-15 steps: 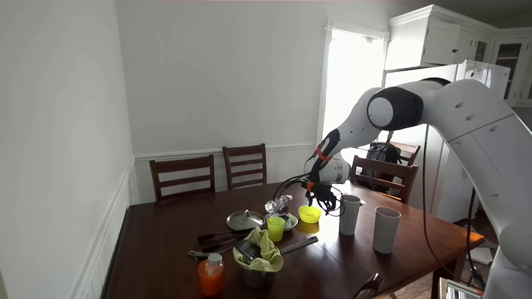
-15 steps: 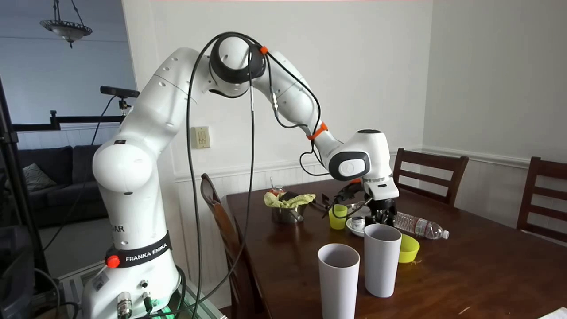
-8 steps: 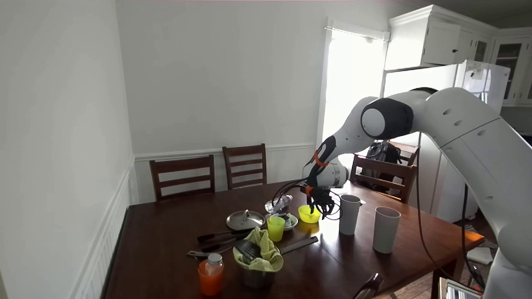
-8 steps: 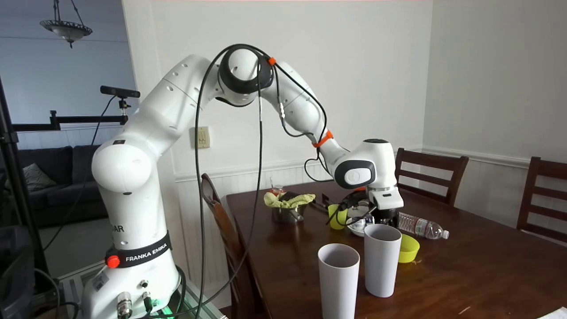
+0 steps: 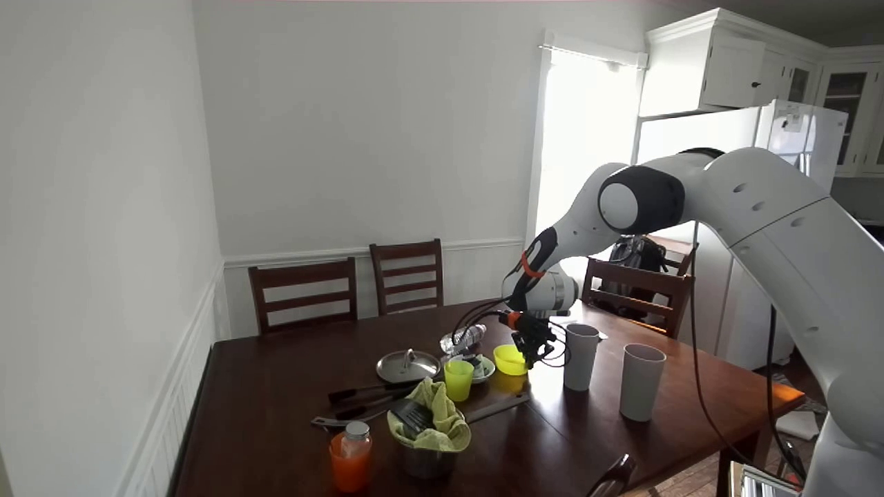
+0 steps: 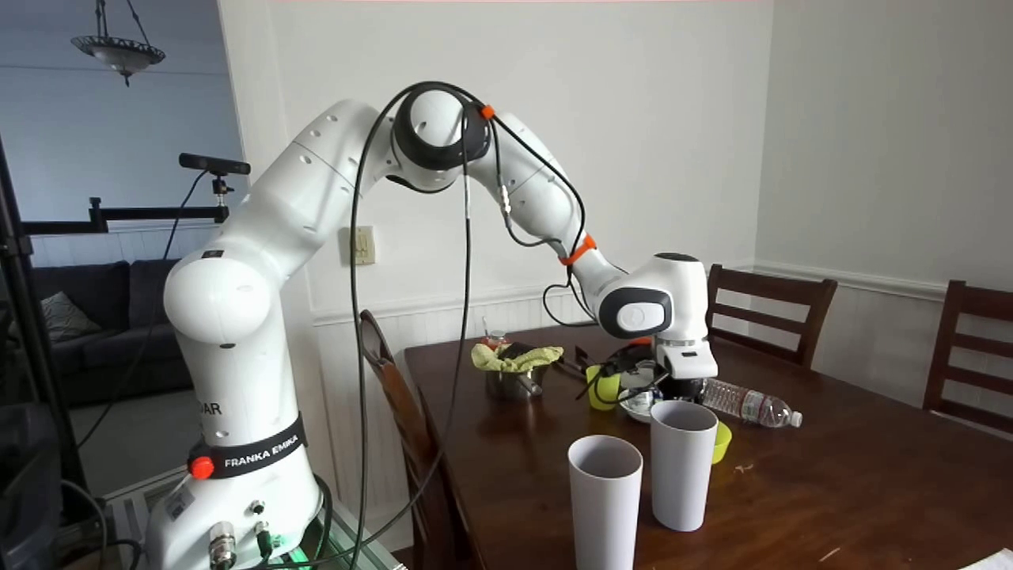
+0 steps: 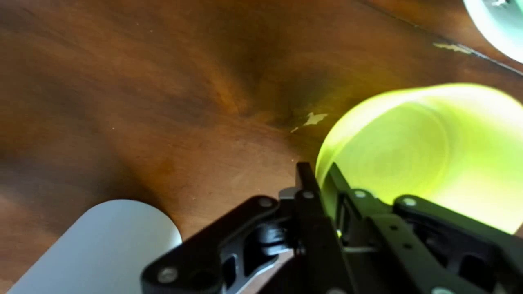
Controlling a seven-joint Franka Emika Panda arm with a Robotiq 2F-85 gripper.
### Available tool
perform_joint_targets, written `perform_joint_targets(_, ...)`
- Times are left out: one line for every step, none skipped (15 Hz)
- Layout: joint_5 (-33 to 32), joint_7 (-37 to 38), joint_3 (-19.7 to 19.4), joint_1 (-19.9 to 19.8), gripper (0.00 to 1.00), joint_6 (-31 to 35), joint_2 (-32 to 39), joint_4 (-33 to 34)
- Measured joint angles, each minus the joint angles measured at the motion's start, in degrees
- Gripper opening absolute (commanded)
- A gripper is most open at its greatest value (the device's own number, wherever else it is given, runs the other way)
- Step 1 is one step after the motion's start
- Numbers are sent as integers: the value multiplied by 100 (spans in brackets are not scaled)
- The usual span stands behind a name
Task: Slide the yellow bowl backwards and put the yellow cup inside the yellow bowl, remove the spoon from the orange cup and move it into the yellow cup
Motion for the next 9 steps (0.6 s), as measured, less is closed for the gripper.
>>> perform_joint_targets(0,-29,0,3,0,-26,-34,-9)
perform_joint_targets(-1,-67,0,3,0,-43,-85,-32)
perform_joint_targets(-8,-138,-1,3,0,-75,-149,-84)
perform_joint_targets(-22,-242,-1,3,1,-121,-216,-162)
perform_joint_targets(-44,-399,-1,5,1,-178,-283,-254)
perform_joint_targets(-81,-594,-2,10,1,-221,-360,-369)
perform_joint_targets(-143,-794,-4,24,1,-244,-437,-490)
perform_joint_targets(-223,-1016,-4,46,1,-254,-521,-624)
perform_joint_targets(-301,-1238,-5,78,1,-254,-610,-766)
